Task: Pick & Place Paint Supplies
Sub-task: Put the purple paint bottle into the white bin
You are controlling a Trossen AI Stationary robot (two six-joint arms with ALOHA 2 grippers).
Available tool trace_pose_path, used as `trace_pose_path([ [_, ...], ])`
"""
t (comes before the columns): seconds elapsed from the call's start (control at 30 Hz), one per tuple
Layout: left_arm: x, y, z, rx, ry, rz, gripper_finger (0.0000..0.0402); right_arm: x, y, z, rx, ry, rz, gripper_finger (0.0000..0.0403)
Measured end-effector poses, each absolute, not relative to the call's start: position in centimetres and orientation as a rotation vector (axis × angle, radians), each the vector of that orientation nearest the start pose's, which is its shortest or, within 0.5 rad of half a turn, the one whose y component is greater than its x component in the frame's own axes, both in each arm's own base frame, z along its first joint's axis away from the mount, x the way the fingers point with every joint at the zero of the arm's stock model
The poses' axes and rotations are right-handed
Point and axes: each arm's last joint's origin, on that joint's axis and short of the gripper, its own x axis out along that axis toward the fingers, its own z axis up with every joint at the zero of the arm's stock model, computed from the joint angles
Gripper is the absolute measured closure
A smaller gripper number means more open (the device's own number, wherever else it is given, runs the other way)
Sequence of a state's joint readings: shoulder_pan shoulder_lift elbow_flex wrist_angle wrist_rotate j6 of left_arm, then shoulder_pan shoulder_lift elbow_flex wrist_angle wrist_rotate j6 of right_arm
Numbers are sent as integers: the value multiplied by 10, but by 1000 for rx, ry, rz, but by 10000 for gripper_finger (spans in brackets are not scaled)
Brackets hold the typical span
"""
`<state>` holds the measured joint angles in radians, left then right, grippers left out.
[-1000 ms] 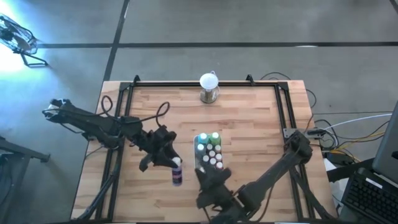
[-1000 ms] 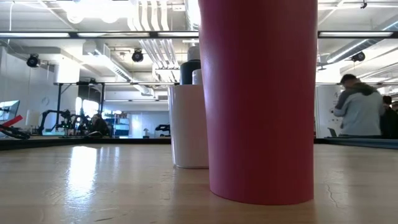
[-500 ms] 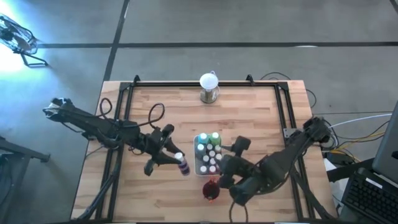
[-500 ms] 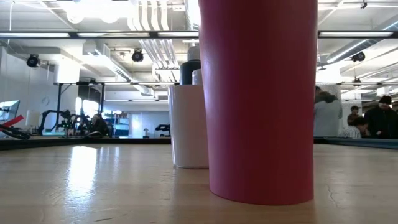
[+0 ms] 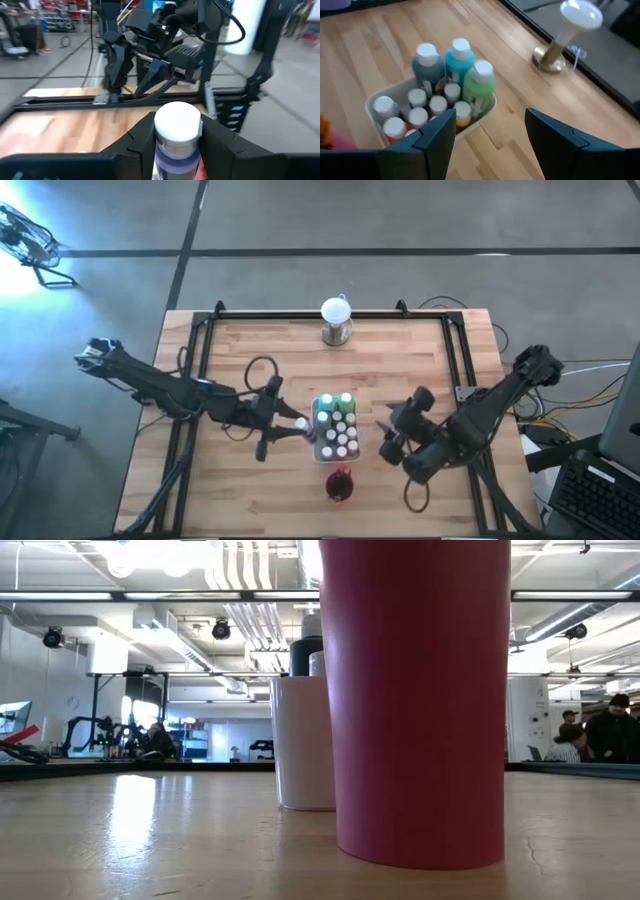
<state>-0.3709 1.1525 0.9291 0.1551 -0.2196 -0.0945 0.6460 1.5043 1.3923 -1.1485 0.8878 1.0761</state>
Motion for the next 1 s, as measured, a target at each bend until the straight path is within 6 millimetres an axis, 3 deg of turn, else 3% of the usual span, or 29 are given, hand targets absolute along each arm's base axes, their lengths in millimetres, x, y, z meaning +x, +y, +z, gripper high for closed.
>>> trace_pose_path([
  [0.23,255,-90,331,44,109,-18,276,211,131,290,249,590,-579,156],
  [0.5,266,-94,318,47,154,38,276,194,119,261,375,442,-413,140],
  [0.77,277,-103,299,21,210,83,275,177,107,243,432,382,-360,128],
  [1.0,286,-111,282,6,261,94,275,175,105,237,435,389,-367,114],
])
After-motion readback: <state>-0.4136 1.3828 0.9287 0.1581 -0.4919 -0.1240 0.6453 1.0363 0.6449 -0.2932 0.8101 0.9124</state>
